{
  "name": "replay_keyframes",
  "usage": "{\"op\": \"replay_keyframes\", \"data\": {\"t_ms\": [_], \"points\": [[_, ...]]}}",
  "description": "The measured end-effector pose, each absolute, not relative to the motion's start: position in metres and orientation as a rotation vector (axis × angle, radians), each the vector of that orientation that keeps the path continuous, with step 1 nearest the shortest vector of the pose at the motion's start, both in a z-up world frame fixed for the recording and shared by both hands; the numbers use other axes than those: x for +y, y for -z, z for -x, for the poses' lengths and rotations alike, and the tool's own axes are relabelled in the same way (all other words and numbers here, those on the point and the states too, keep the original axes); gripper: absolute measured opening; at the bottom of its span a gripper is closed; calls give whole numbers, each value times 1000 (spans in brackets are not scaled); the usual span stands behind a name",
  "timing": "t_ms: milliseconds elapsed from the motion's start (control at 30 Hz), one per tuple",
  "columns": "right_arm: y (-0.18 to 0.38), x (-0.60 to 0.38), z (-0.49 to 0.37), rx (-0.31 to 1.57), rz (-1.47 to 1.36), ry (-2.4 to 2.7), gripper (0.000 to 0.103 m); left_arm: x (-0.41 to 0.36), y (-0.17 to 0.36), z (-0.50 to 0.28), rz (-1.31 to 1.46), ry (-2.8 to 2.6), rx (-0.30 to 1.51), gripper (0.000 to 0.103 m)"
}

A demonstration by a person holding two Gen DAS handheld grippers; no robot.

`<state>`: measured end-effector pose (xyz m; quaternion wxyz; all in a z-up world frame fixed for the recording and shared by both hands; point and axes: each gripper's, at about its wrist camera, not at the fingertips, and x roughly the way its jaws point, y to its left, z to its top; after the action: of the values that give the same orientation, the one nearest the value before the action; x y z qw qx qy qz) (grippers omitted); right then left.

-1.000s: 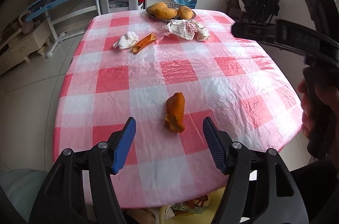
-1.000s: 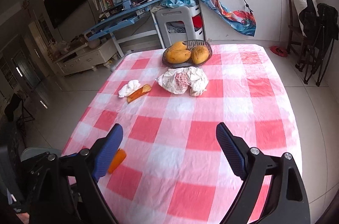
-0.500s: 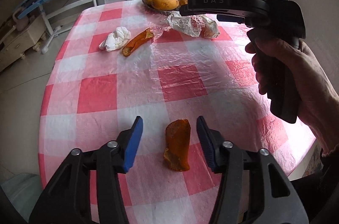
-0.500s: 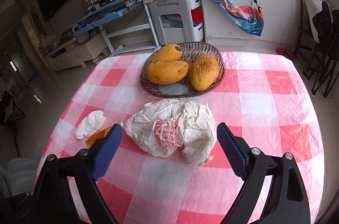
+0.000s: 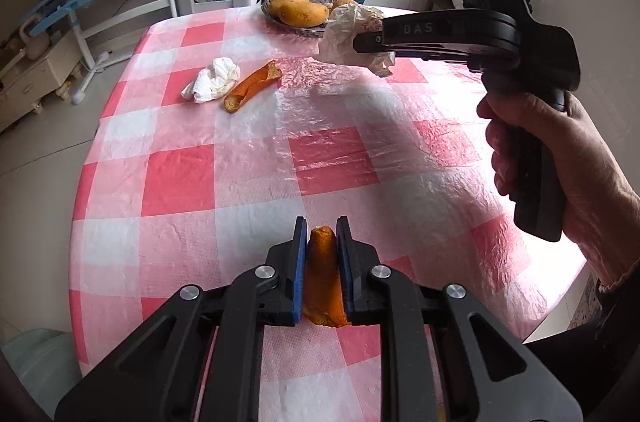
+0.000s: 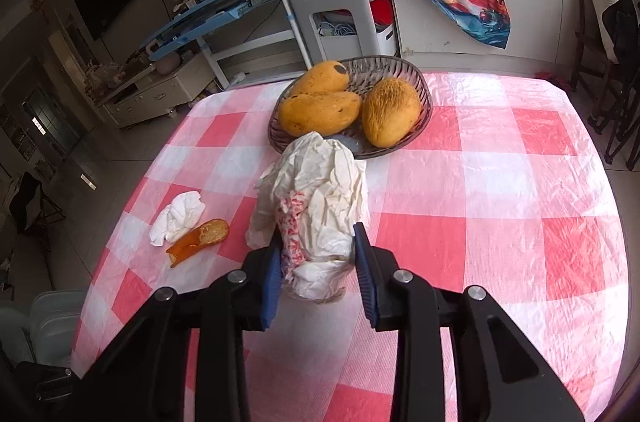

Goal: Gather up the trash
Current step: 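Carry peel and plastic bag to the yellow bucket and open both grippers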

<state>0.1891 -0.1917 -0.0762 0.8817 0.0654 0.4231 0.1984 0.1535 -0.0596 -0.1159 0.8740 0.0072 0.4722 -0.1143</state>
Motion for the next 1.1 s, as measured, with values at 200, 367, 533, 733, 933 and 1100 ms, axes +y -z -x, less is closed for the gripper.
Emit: {"op": "replay_keyframes", "data": {"t_ms": [200, 367, 533, 733, 933, 1100], "points": [[63, -199, -166, 873, -154, -434, 33, -59, 108, -148, -34, 223, 955, 14], [53, -205, -140, 867, -174, -450, 34, -55, 100, -140, -34, 208, 931, 14], [45, -200, -98, 861, -177, -483, 34, -46, 92, -131, -27, 191, 906, 14], [53, -176, -27, 904, -119, -544, 35, -40, 79, -116, -33, 175, 868, 14], [78, -156, 40, 1005, -77, -613, 36, -35, 71, -97, -33, 168, 848, 14], [99, -136, 80, 1111, 26, -661, 41, -32, 68, -83, -34, 163, 837, 14]]}}
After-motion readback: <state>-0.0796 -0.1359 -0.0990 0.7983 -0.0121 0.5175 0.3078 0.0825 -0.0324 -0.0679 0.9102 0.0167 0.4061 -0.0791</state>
